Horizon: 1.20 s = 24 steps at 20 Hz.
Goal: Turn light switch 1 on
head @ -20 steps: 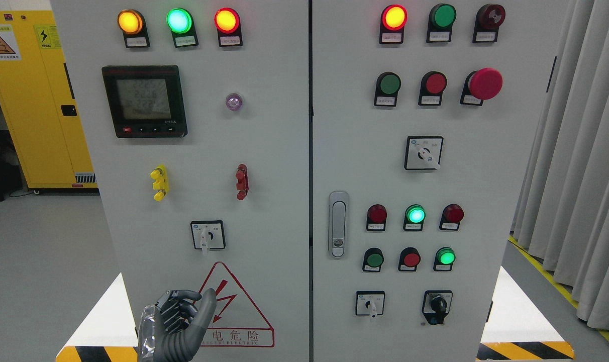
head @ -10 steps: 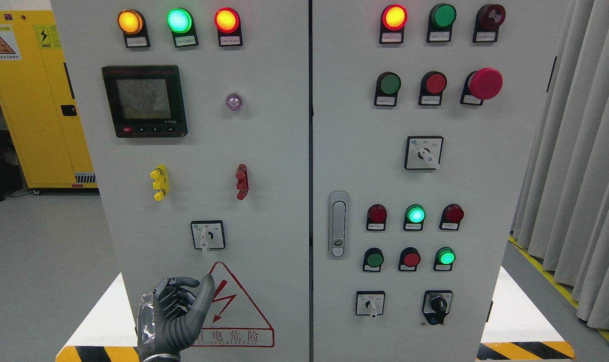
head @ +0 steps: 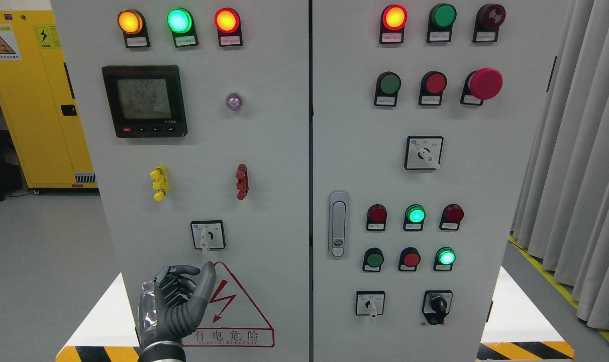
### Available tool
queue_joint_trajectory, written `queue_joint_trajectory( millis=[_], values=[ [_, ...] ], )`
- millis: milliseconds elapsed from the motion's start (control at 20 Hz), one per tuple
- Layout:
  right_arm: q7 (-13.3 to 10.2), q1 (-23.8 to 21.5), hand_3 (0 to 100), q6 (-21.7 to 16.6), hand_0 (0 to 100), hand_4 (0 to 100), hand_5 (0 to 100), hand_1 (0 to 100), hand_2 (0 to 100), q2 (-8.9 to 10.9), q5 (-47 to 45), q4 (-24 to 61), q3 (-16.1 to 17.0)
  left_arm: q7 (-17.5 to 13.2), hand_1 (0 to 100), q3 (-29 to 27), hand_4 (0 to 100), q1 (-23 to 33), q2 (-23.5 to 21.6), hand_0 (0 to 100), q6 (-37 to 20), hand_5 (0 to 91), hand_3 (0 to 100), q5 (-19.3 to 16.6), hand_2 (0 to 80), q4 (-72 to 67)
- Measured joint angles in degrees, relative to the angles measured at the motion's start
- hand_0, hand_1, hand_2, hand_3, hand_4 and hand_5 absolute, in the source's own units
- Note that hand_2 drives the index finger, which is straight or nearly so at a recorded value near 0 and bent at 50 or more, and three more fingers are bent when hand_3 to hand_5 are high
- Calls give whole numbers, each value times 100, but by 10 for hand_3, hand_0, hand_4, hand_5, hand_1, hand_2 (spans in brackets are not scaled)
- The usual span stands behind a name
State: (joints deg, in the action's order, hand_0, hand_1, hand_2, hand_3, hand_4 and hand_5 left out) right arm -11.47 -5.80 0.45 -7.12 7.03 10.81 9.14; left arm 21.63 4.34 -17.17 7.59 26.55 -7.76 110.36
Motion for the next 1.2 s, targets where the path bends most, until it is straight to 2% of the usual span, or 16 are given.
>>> queue_joint_trajectory(
  millis=[1200],
  values=[
    [0,0,0,0,0,0,0,500,40,0,0,0,0,64,692,68,881,-405,66,231,404,863,882,-101,590,-31]
  ],
)
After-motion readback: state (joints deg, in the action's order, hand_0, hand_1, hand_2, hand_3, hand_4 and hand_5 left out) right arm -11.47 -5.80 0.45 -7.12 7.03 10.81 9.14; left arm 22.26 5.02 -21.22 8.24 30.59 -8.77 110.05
